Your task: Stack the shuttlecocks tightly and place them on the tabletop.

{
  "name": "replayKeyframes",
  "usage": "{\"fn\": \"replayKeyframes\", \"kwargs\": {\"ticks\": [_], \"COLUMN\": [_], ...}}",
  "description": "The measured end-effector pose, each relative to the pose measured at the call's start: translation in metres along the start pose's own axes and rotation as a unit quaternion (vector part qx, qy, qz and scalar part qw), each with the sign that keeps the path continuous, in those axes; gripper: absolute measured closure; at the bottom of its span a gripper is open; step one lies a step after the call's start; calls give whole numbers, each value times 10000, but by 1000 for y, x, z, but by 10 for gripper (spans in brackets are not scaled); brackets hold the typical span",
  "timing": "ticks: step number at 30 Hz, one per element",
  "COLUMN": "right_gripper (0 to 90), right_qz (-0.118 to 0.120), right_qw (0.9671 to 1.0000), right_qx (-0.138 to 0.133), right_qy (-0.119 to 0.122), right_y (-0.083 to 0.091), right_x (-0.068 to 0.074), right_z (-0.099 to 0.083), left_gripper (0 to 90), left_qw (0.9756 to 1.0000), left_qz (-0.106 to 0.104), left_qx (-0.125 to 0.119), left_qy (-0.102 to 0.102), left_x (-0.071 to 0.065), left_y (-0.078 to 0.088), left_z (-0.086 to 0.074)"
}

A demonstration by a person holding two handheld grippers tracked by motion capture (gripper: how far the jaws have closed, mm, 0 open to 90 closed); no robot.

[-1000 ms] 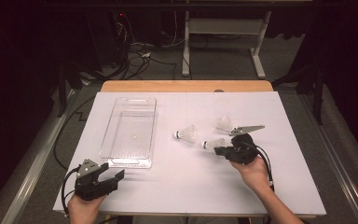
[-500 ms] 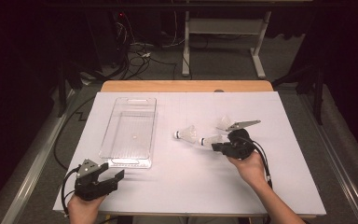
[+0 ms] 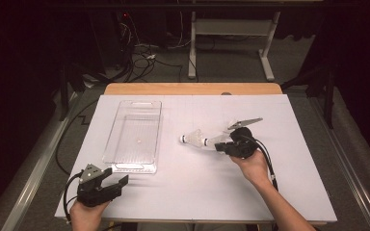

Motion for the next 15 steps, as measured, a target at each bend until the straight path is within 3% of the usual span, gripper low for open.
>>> {"fn": "replayKeyframes", "kwargs": {"ticks": [15], "right_gripper": [900], "right_qz": [53], "right_qw": [10000], "right_qx": [16], "right_qy": [-9], "right_y": [-11], "right_x": [4], "right_z": [12], "left_gripper": [312], "left_qw": [10000], "left_qz": [2], "left_qx": [2], "left_qy": [-12], "left_x": [0], "left_y": [0], "left_z": [0]}}
Point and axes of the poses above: each handheld gripper's, and its own axes: y roughly backward along the jaws, z roughly out of its top, x roughly to its left, the point moved 10 cm from there along -y, roughly forward along the jaws, and after that the axes turned 4 degrees about x, right-handed, at the moved point
